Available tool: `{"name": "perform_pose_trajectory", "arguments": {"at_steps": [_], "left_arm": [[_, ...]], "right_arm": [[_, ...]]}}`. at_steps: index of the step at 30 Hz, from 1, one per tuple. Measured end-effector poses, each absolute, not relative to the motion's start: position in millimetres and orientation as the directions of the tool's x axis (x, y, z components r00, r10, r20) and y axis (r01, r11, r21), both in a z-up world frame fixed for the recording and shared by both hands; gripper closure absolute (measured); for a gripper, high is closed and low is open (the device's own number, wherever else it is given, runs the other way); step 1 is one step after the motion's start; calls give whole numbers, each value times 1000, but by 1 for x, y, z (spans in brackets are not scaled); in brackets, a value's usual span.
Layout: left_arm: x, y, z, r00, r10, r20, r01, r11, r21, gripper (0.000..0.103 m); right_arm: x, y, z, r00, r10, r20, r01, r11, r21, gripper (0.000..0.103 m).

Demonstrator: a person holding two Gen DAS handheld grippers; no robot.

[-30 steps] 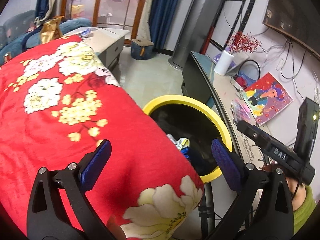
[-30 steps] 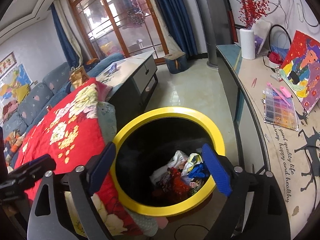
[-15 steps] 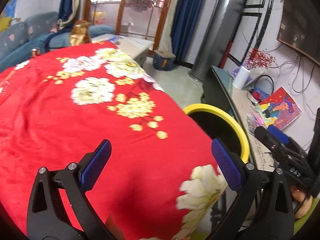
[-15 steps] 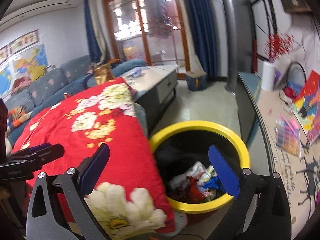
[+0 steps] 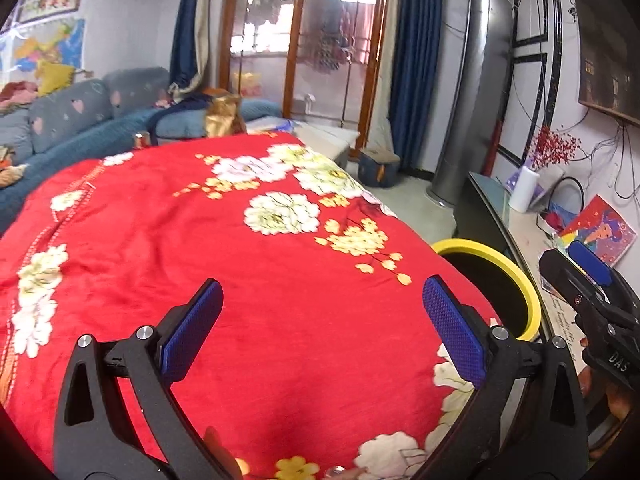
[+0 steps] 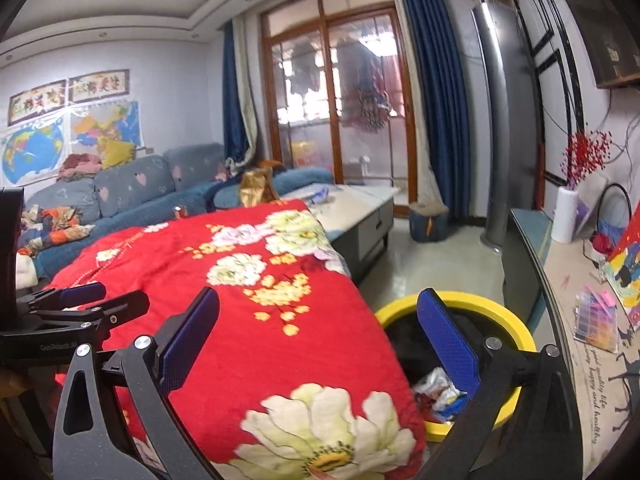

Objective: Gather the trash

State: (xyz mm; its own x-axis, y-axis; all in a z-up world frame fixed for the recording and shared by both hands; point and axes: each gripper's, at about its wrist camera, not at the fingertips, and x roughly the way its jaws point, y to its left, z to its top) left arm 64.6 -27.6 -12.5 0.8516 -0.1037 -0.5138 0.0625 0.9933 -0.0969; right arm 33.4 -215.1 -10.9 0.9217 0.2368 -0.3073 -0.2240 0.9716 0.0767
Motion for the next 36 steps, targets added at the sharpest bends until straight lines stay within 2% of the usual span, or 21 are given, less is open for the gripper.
{"name": "perform_pose_trajectory", "arguments": {"at_steps": [14,36], "left_arm": [[20,-4,-5,930,-37,-367,7,997,-83,11],[18,-5,-19,923,-28,-385,-8,996,-91,11]], "right_arm": [[4,-193,-18,965,223,-140,-221,975,31,7],[8,-186,-32,961,218,-168,-217,976,23,7]]}}
